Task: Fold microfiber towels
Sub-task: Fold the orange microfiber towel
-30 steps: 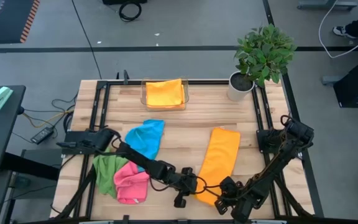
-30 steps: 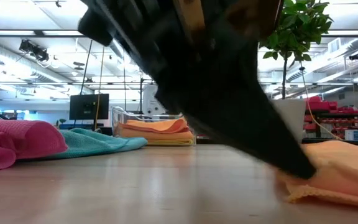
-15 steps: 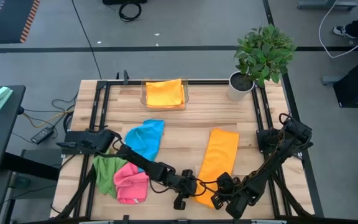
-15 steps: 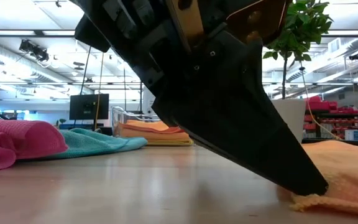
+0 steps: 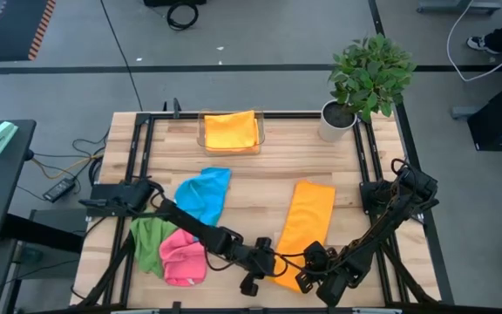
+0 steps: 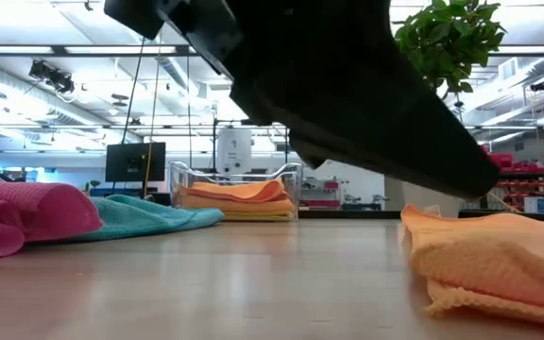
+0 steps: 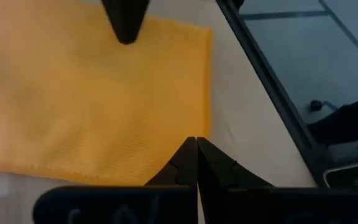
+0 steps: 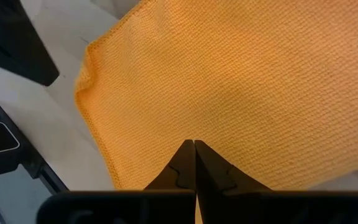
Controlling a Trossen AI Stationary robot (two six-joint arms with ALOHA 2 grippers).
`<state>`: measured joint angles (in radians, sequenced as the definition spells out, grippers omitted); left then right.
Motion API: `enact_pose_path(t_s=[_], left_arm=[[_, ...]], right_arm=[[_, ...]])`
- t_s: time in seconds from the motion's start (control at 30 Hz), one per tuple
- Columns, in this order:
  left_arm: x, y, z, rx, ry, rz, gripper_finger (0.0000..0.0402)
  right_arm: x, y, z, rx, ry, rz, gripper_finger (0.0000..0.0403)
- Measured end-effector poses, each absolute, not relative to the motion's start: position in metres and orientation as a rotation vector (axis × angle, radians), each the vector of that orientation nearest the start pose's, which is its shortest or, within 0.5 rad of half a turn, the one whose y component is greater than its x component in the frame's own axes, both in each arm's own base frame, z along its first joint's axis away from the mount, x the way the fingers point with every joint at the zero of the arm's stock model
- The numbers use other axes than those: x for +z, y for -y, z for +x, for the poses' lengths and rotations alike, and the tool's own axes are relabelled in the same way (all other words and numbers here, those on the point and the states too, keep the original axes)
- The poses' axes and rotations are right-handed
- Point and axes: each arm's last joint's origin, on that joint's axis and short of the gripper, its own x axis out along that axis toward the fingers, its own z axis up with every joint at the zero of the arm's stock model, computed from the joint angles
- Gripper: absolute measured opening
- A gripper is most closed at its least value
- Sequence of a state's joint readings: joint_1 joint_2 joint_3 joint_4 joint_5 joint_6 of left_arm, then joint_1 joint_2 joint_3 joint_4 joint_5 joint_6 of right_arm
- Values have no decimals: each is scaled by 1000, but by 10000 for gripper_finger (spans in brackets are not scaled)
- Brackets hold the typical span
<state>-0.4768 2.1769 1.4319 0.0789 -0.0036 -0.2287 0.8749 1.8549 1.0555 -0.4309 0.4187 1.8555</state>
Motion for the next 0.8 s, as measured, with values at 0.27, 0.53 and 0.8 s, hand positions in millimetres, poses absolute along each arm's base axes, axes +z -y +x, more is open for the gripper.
enact_pose_path(t_s=[0.27,0.53,0.8], left_arm=[[134,224,406,-396,-758,-26,6],[131,218,410,-371,-755,-50,6],[118,220,410,-375,-788,-52,5]], right_arm=[[134,-252,227,-565,-919,929,2],[134,-252,227,-568,-910,929,2],[134,-251,227,-575,-900,920,2]])
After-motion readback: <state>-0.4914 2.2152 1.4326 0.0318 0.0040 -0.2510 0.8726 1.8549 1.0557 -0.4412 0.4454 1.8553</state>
